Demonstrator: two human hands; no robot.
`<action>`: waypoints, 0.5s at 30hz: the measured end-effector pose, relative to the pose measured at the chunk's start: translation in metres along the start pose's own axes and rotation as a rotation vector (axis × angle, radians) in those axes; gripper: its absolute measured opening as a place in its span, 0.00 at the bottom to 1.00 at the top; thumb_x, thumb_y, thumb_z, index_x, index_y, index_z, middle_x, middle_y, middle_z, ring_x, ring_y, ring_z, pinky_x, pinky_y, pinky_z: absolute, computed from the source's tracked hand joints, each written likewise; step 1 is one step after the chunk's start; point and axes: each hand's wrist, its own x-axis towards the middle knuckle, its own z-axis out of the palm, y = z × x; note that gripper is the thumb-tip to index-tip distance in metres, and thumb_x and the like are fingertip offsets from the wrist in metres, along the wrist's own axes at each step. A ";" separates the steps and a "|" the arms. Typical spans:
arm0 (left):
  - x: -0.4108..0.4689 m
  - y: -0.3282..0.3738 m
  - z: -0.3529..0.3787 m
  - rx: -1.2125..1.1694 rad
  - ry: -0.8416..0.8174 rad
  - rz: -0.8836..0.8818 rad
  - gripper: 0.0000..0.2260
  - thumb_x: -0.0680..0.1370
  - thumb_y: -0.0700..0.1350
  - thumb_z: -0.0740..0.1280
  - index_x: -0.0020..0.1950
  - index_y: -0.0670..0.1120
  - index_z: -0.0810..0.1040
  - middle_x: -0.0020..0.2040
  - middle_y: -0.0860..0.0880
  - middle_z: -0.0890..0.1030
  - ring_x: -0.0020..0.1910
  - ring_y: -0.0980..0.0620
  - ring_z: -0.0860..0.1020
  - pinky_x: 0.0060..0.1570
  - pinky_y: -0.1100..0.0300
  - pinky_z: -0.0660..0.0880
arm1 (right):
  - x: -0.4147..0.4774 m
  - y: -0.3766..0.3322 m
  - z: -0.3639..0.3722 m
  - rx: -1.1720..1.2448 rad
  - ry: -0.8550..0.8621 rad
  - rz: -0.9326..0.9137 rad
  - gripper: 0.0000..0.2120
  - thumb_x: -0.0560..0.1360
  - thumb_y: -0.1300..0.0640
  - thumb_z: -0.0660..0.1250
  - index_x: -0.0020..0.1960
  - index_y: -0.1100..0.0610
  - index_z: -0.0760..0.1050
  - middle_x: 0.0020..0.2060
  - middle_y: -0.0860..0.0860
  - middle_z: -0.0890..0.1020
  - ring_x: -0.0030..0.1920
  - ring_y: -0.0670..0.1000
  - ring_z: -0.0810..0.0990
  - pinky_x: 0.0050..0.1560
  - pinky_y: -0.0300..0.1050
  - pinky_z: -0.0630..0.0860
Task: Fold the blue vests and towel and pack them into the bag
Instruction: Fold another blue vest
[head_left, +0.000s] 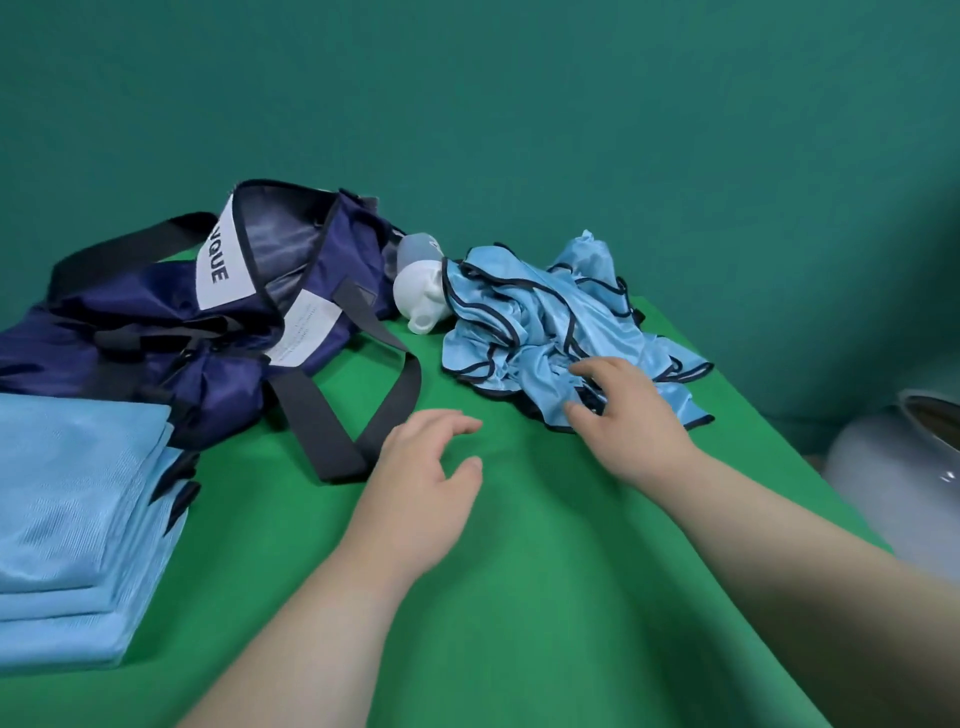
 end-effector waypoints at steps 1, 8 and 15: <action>0.002 -0.001 -0.001 -0.001 0.005 0.010 0.13 0.78 0.44 0.67 0.62 0.55 0.78 0.63 0.62 0.72 0.65 0.60 0.69 0.69 0.60 0.64 | 0.009 -0.003 0.002 -0.002 0.014 0.001 0.21 0.79 0.50 0.64 0.71 0.50 0.71 0.69 0.47 0.72 0.71 0.49 0.67 0.69 0.49 0.68; 0.012 -0.010 -0.003 -0.050 0.049 0.019 0.12 0.78 0.43 0.67 0.60 0.55 0.78 0.61 0.63 0.73 0.55 0.60 0.73 0.64 0.63 0.65 | 0.069 -0.028 0.008 -0.063 0.141 -0.041 0.19 0.77 0.55 0.65 0.68 0.55 0.74 0.64 0.53 0.76 0.68 0.55 0.68 0.67 0.50 0.67; 0.017 -0.015 -0.001 -0.082 0.065 0.038 0.11 0.77 0.43 0.68 0.58 0.56 0.79 0.59 0.65 0.74 0.62 0.65 0.71 0.59 0.75 0.62 | 0.101 -0.007 -0.003 -0.205 0.134 0.235 0.24 0.77 0.57 0.60 0.73 0.56 0.67 0.68 0.58 0.71 0.68 0.62 0.66 0.67 0.58 0.68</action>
